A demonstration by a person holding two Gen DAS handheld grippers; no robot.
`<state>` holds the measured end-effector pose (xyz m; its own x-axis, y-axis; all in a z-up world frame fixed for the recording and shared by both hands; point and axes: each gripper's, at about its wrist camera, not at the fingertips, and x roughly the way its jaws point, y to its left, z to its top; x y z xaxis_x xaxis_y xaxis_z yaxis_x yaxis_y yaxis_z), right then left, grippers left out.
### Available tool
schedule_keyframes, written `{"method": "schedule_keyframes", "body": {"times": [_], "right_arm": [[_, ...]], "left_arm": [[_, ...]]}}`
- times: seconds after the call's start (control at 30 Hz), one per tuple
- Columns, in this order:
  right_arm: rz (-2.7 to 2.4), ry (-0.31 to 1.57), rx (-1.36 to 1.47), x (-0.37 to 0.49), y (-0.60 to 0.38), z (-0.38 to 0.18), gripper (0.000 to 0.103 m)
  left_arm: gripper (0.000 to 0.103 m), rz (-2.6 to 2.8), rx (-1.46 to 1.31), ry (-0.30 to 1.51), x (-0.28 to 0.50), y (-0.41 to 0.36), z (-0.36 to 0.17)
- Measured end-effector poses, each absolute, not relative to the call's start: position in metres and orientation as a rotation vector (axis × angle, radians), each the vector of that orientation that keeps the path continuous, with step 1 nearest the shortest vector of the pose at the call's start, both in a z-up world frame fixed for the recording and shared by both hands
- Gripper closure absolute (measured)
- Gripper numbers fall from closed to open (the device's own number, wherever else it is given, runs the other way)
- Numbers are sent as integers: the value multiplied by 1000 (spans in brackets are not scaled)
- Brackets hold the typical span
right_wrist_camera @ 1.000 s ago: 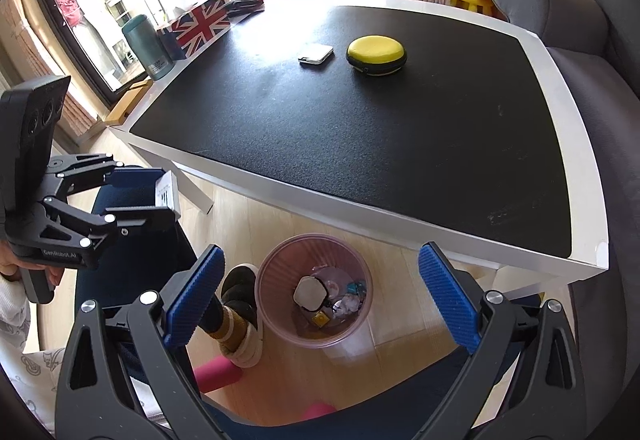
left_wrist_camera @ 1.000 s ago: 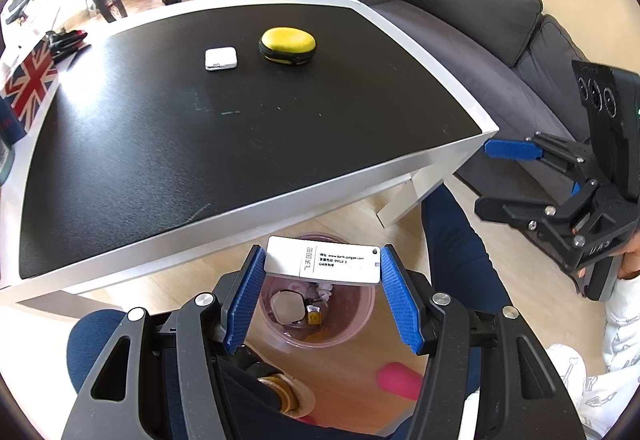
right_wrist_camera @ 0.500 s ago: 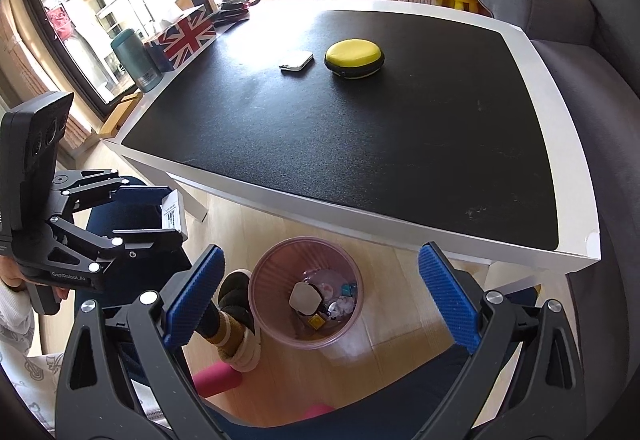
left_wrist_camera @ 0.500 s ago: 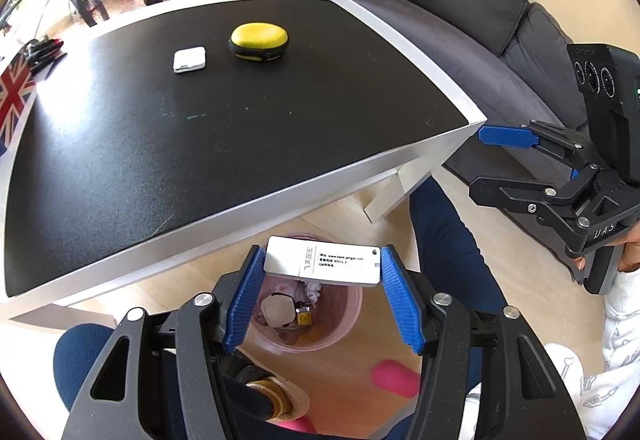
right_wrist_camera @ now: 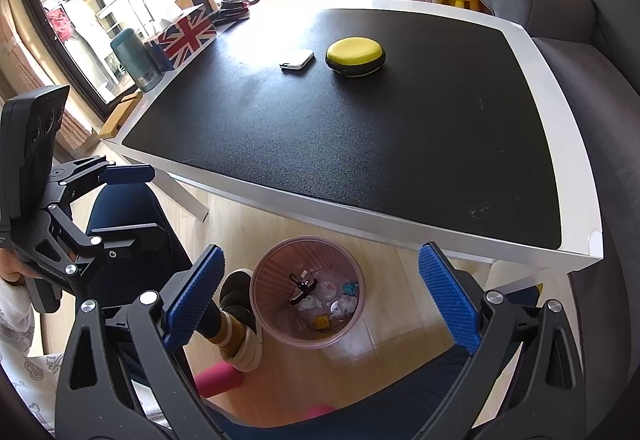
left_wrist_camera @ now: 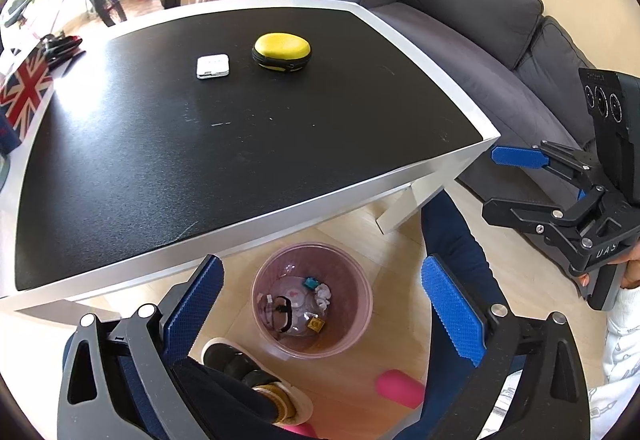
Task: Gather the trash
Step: 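Move the right gripper back to the round yellow pouch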
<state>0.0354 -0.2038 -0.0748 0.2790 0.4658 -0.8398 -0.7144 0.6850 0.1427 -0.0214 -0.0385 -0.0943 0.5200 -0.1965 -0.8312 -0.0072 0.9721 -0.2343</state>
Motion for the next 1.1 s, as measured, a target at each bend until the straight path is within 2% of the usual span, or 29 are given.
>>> {"method": "schedule_keyframes", "body": {"times": [0.57, 1.1], "right_arm": [[807, 964, -263, 51, -192, -60, 7], [805, 901, -276, 114, -150, -33, 7]], "left_arm": [[8, -48, -225, 934, -12, -13, -77], [8, -2, -189, 852, 27, 25, -58]]}}
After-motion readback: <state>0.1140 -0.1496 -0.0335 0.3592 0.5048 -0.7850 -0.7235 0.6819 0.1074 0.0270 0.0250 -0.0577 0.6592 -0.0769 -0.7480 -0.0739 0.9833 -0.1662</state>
